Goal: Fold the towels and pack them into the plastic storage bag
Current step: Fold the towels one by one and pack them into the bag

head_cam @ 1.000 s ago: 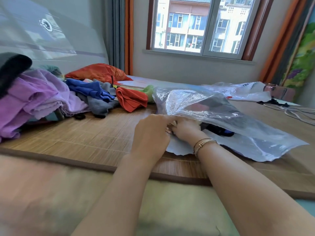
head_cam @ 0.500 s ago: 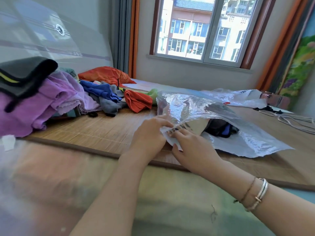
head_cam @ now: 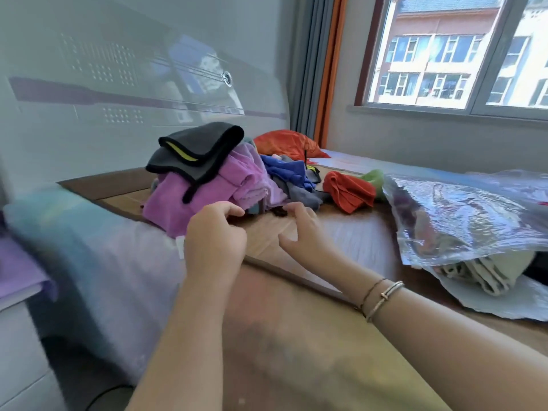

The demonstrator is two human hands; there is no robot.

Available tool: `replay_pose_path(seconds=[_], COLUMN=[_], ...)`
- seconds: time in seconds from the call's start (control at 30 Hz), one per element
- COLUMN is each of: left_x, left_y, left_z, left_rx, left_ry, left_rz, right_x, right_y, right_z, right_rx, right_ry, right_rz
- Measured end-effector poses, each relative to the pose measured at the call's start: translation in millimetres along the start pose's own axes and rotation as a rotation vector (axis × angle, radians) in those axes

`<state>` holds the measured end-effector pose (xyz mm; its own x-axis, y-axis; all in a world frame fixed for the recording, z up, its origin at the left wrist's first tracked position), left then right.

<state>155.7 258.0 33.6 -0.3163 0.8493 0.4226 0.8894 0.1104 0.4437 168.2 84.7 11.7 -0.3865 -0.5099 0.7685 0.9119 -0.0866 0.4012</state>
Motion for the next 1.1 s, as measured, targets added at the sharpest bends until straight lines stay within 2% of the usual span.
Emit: replay_pose_path(seconds=[0.2, 0.37, 0.43, 0.53, 0.73, 0.87, 0.97, 1.03, 1.1], left_x=[22, 24, 23, 19, 15, 12, 6, 3, 1], left_y=[21, 32, 35, 36, 36, 40, 37, 33, 30], left_z=[36, 45, 48, 51, 50, 53, 44, 31, 18], left_rx=[0.057, 0.113, 0.141, 0.167, 0.205, 0.205, 0.158, 0.131, 0.088], left_ry=[0.060, 0.036, 0.011, -0.042, -0.132, -0.155, -0.185, -0.204, -0.240], left_rz=[-0.012, -0.022, -0.026, -0.030, -0.033, -0.062, -0.085, -0.122, -0.188], right_x=[-35, -36, -38, -45, -42, -32, -10, 16, 46], right_y=[69, 105, 122, 153, 188, 176, 142, 110, 75], right_z=[27, 61, 72, 80, 91, 95, 92, 83, 67], right_rx=[0.099, 0.093, 0.087, -0.015, -0.170, -0.256, -0.191, -0.136, -0.123], right_ry=[0.199, 0.418, 0.452, 0.544, 0.695, 0.996, 1.273, 1.346, 1.306], right_rz=[-0.138, -0.260, -0.237, -0.121, 0.001, -0.033, -0.075, -0.122, -0.199])
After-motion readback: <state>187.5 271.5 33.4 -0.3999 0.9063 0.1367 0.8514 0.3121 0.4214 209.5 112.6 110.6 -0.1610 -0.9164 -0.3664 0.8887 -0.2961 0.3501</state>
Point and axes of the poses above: each hand's wrist, its own y-axis towards the middle knuckle, its own x-axis out of the back of the hand, z = x × y, the point moved 4 cm from there along y, towards the middle knuckle, and after that the axes turned 1 degree about z, right-handed, at the moved point
